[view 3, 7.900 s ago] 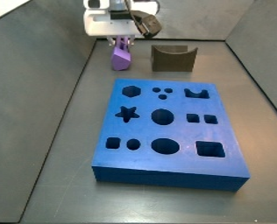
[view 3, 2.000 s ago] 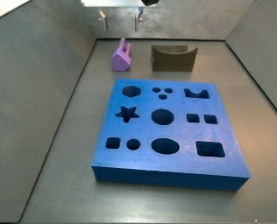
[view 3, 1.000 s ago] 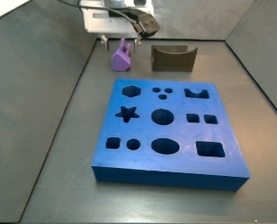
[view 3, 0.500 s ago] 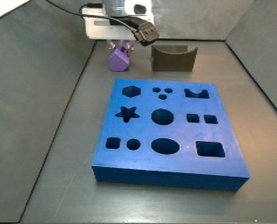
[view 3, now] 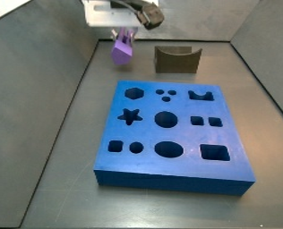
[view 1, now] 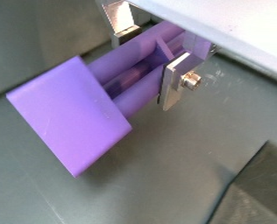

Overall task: Pick up the 3 prong object. Move up. Rotate the 3 prong object. Place the 3 prong object on the fixture. Regrasp the 3 prong object. Move to above the board. Insert the 3 prong object.
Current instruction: Move up, then place the 3 prong object on the fixture.

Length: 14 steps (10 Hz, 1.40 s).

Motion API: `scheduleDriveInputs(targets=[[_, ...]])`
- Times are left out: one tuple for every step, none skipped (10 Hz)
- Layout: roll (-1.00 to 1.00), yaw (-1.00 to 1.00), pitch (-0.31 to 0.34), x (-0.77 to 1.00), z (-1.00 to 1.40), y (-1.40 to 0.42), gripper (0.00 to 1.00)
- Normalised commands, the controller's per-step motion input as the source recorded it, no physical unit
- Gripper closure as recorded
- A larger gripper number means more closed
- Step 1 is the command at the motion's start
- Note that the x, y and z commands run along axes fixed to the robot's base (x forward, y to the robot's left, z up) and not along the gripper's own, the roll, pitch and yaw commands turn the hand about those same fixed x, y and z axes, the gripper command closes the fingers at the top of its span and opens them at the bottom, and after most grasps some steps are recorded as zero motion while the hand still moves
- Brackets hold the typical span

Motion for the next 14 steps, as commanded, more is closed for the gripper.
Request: scheduleDriveInputs(targets=[[0.07, -0.01, 0.062, -0.02, 0.17, 0.0, 1.0], [0.0, 0.0, 0.0, 0.0, 1.0, 0.0, 1.0], [0.01, 0.0, 0.014, 0.0, 1.0, 0.0, 1.0], [0.01, -0.01, 0.029, -0.01, 1.0, 0.0, 1.0], [0.02, -0.01, 0.033, -0.01, 1.0, 0.0, 1.0], [0.05, -0.02, 0.045, -0.02, 1.0, 0.0, 1.0], [0.06, -0.02, 0.048, -0.02, 1.0, 0.0, 1.0], [0.08, -0.02, 0.052, -0.03, 1.0, 0.01, 1.0], [0.09, -0.01, 0.052, -0.03, 1.0, 0.01, 1.0], [0.1, 0.0, 0.056, -0.04, 1.0, 0.0, 1.0], [0.11, 0.0, 0.059, -0.03, 0.93, 0.0, 1.0], [0.12, 0.01, 0.063, -0.03, 0.8, 0.0, 1.0], [0.12, 0.02, 0.072, -0.02, 0.61, 0.0, 1.0], [0.13, 0.02, 0.081, -0.01, 0.48, 0.0, 1.0]])
